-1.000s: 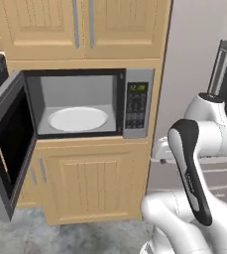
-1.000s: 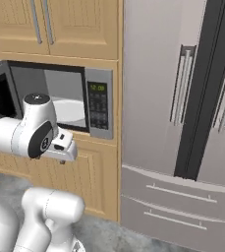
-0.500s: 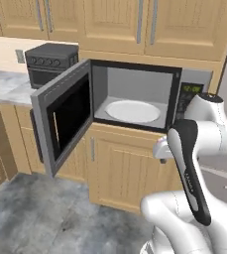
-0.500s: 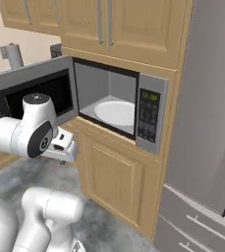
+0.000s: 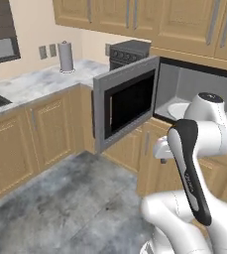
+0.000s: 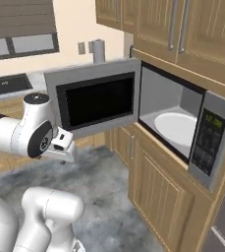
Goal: Place the sponge inside the microwave to prepare for sanitizing.
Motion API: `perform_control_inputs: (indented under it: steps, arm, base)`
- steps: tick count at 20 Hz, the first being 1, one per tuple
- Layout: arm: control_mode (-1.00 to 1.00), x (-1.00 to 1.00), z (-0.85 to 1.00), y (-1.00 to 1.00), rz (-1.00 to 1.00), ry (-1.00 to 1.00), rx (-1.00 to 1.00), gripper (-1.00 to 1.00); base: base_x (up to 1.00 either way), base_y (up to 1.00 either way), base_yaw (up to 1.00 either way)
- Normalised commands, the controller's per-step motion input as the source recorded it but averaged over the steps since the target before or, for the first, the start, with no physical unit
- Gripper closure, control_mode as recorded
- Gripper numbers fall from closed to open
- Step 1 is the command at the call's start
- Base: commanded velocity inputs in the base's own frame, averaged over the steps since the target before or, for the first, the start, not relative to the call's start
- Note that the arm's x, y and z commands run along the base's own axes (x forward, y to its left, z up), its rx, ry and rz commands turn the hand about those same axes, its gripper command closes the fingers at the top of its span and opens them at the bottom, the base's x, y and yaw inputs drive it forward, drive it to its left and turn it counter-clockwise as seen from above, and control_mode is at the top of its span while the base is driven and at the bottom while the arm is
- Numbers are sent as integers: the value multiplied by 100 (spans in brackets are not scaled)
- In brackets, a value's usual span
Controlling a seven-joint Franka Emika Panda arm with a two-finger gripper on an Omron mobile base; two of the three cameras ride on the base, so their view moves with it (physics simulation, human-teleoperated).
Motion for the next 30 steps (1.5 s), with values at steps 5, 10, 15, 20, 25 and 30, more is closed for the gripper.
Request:
perform_control_inputs:
  steps: [5,10,15,20,25,30]
  arm:
    - [100,0,0,0,0,0,0,-100]
    - [100,0,0,0,0,0,0,-100]
    - [100,0,0,0,0,0,0,-100]
    - [100,0,0,0,0,0,0,-100]
    - [100,0,0,0,0,0,0,-100]
    - [100,0,0,0,0,0,0,-100]
  base:
    - [-8,-2,56]
    - [0,5,52]
    - [0,27,47]
    - [0,34,46]
    - [0,47,31]
    - [26,40,3]
